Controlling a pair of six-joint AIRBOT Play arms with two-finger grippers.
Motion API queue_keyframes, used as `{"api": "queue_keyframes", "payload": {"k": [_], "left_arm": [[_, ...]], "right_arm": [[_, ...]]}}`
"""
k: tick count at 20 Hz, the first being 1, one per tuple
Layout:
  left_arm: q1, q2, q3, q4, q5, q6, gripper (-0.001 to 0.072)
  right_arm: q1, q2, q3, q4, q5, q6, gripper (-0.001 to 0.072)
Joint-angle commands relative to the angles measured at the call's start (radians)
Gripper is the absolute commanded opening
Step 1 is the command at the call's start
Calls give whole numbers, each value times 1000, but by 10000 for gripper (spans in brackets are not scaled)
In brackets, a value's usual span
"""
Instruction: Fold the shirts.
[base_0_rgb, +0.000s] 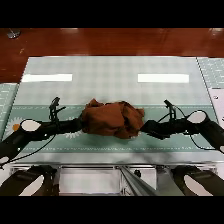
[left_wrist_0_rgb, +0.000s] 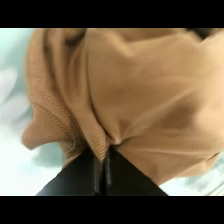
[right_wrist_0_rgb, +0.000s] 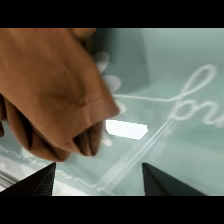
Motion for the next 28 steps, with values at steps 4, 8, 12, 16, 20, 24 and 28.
{"api": "queue_keyframes", "payload": {"k": [4,8,12,16,20,24,28], "left_arm": [[-11,-32,126,-21,1,43,23],[-11,-32,139,-21,1,43,23],[22,-19,192,-18,-36,44,23],[182,68,447,-18,-107,43,23],[325,117,830,-18,-196,40,22],[436,163,1158,78,-302,31,22],[523,280,1309,403,-343,-97,22]], "right_arm": [[179,-115,26,147,-106,-19,616],[266,-216,91,197,-121,-21,486],[272,-221,214,172,-73,-86,21],[110,-134,597,-1,18,-15,20],[-23,-78,1136,-154,127,49,20],[-32,42,1471,-265,208,49,20],[-32,247,1508,-411,269,61,20]]}}
